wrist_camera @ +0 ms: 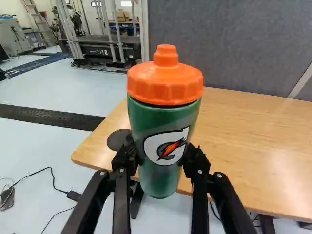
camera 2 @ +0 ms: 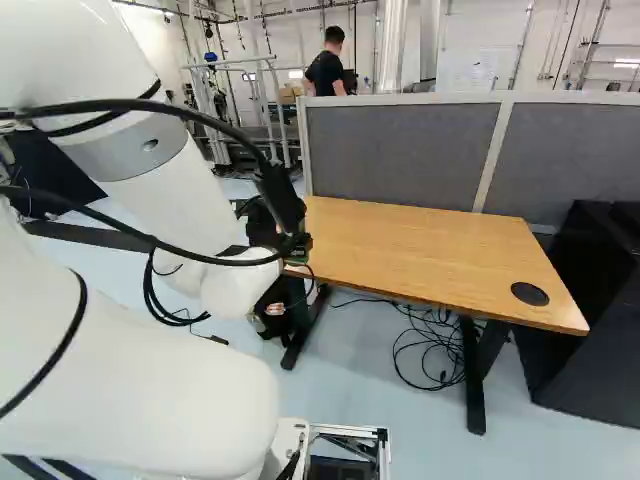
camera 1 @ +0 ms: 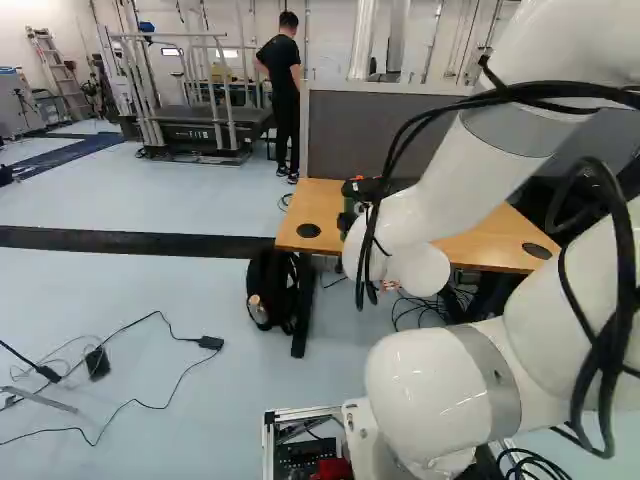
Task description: Pick up the green bottle from the table
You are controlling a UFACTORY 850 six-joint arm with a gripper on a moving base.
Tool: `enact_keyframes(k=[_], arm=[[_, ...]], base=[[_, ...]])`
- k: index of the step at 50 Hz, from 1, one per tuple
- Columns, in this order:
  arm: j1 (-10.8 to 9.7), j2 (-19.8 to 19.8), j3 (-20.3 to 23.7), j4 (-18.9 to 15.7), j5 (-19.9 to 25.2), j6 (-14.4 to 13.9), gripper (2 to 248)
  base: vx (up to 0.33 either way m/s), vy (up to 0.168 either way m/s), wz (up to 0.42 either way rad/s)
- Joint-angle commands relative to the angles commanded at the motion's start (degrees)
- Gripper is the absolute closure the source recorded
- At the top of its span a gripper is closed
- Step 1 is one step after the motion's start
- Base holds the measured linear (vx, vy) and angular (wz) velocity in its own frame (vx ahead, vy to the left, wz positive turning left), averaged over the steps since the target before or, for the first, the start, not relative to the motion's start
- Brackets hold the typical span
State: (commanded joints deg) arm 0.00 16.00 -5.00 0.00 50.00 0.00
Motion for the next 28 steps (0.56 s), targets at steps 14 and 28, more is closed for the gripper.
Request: enact_keyframes(k=[14, 28], arm=[[0.00, 0.00, 0.00, 0.00, 0.00, 0.00, 137], [0.00, 0.00, 0.00, 0.00, 0.00, 0.00, 137]], base=[[0.000, 0.000, 0.000], [0.000, 0.000, 0.000]])
